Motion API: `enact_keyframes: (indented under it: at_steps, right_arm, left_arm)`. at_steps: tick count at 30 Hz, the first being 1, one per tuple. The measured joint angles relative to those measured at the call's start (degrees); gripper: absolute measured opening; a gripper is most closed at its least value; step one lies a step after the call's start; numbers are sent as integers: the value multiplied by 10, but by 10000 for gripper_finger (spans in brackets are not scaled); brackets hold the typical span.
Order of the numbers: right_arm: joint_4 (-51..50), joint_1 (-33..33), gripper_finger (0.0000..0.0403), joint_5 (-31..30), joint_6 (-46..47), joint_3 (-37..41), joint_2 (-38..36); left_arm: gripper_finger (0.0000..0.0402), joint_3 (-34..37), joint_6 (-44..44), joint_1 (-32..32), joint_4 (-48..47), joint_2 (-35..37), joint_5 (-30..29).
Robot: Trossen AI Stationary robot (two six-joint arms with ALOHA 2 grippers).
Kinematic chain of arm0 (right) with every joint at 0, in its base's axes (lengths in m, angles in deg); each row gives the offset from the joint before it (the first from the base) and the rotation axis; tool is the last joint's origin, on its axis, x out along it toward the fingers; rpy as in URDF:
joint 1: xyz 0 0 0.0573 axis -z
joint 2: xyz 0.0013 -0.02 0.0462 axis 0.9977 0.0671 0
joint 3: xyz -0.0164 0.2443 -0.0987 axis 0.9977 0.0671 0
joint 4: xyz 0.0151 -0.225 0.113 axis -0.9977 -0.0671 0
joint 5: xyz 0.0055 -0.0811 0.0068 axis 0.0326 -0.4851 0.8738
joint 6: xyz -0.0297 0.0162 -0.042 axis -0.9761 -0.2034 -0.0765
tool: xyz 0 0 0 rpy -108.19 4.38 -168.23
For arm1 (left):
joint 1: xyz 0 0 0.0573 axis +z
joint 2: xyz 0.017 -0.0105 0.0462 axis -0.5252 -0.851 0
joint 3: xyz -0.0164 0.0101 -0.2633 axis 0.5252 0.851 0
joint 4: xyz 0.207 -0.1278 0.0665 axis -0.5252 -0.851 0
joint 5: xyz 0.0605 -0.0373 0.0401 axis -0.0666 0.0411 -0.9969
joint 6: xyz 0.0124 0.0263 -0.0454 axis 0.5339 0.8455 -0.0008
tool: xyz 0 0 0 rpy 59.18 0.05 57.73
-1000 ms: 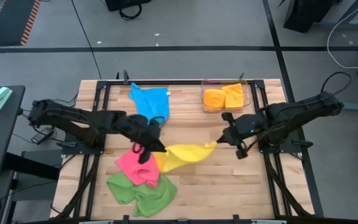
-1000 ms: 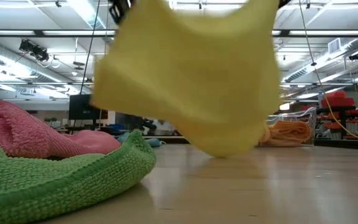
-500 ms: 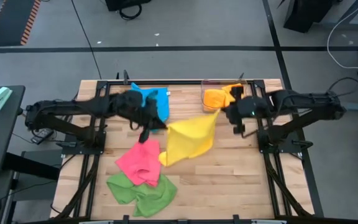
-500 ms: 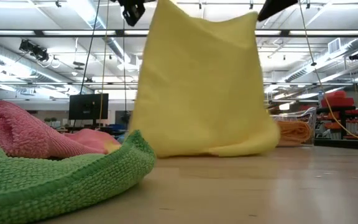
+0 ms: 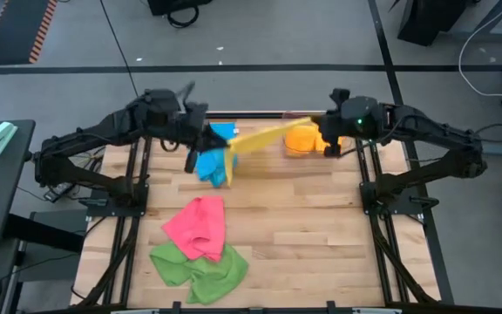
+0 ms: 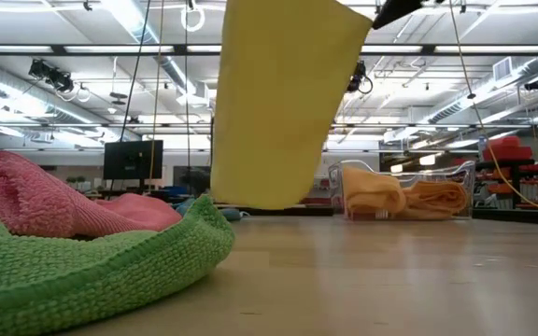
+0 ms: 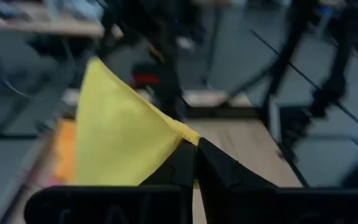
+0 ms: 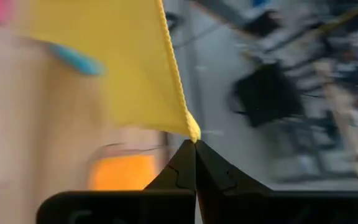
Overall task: Fold microfiber towels
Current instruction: Fold the yellow microfiber cloth
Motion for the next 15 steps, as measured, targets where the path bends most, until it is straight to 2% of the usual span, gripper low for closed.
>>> enact_keyframes:
  at_steps: [5,9,15]
  right_arm:
    - [-110,-41,3,75,77,9,0]
    - [-173,-83,3,110,145,45,1]
    - [-247,-153,3,137,263,86,1]
  left_arm:
    - [12,39,-20,-78,-11,-34,1]
    - [8,75,-49,-140,55,-83,-1]
    - [27,77,-90,-208,144,-174,-4]
